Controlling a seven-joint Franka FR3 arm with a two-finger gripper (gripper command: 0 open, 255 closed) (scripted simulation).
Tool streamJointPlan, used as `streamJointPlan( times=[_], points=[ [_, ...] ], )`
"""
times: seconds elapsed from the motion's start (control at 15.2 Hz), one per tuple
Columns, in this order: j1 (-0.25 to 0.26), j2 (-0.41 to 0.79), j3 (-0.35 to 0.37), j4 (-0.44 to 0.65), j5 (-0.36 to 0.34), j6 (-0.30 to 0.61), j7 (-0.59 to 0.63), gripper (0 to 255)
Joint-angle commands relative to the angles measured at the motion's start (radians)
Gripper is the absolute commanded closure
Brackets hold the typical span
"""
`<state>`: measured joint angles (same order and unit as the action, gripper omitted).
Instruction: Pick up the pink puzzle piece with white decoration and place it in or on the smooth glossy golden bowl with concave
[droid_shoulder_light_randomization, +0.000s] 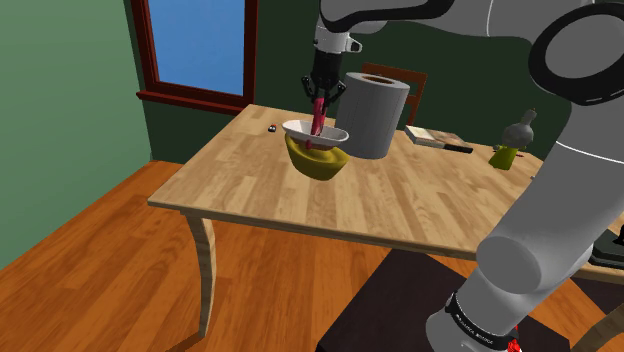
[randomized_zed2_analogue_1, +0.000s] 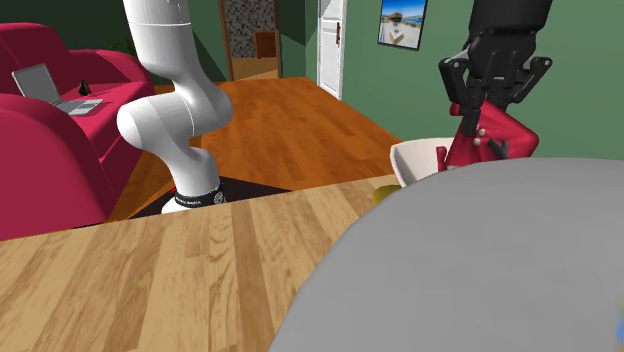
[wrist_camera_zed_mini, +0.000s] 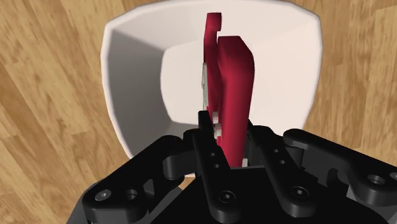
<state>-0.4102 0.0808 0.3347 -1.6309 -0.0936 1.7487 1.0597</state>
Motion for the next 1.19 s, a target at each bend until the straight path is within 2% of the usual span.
streamJointPlan(
  times=[0.0,0.13,0.2,0.53,0.79,1.12],
  points=[
    [-0.002,0.005,-0.002,-0.006,0.000,0.001,-0.001,255],
    [-0.002,0.005,-0.002,-0.006,0.000,0.001,-0.001,255],
    [-0.003,0.002,-0.002,-0.009,0.001,0.001,-0.003,0],
    [-0.002,0.005,-0.002,-0.006,0.000,0.001,-0.001,0],
    [0.007,0.022,0.004,0.144,-0.006,-0.133,0.001,0],
    [0.007,0.022,0.004,0.144,-0.006,-0.133,0.001,0]
  ],
)
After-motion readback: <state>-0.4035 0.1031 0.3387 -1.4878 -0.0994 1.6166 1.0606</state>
